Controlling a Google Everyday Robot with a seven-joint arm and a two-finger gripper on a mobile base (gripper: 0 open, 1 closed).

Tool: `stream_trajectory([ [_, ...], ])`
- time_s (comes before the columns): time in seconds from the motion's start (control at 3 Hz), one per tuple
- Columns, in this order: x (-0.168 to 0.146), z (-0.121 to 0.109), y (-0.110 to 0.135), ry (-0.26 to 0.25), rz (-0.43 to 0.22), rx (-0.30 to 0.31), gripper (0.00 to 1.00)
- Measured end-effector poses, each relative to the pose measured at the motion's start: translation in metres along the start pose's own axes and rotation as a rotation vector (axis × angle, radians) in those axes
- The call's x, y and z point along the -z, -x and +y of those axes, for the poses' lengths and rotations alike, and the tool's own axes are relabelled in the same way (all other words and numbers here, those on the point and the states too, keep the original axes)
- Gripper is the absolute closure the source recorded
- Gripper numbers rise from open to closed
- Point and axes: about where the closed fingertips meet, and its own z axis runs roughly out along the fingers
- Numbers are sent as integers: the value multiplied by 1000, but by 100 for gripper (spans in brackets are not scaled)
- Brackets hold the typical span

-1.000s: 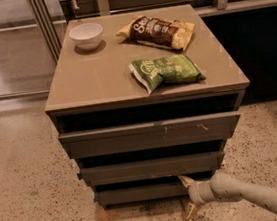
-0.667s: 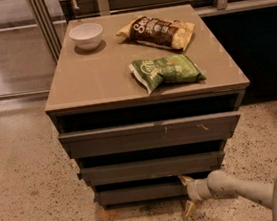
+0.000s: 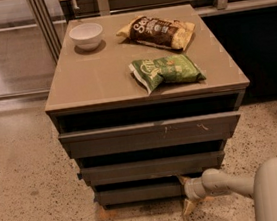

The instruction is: Open bottom drawer

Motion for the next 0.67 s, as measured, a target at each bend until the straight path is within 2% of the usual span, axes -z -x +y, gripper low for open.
stream_trajectory([
  [0.67, -20, -5, -2, 29, 23, 2, 0],
])
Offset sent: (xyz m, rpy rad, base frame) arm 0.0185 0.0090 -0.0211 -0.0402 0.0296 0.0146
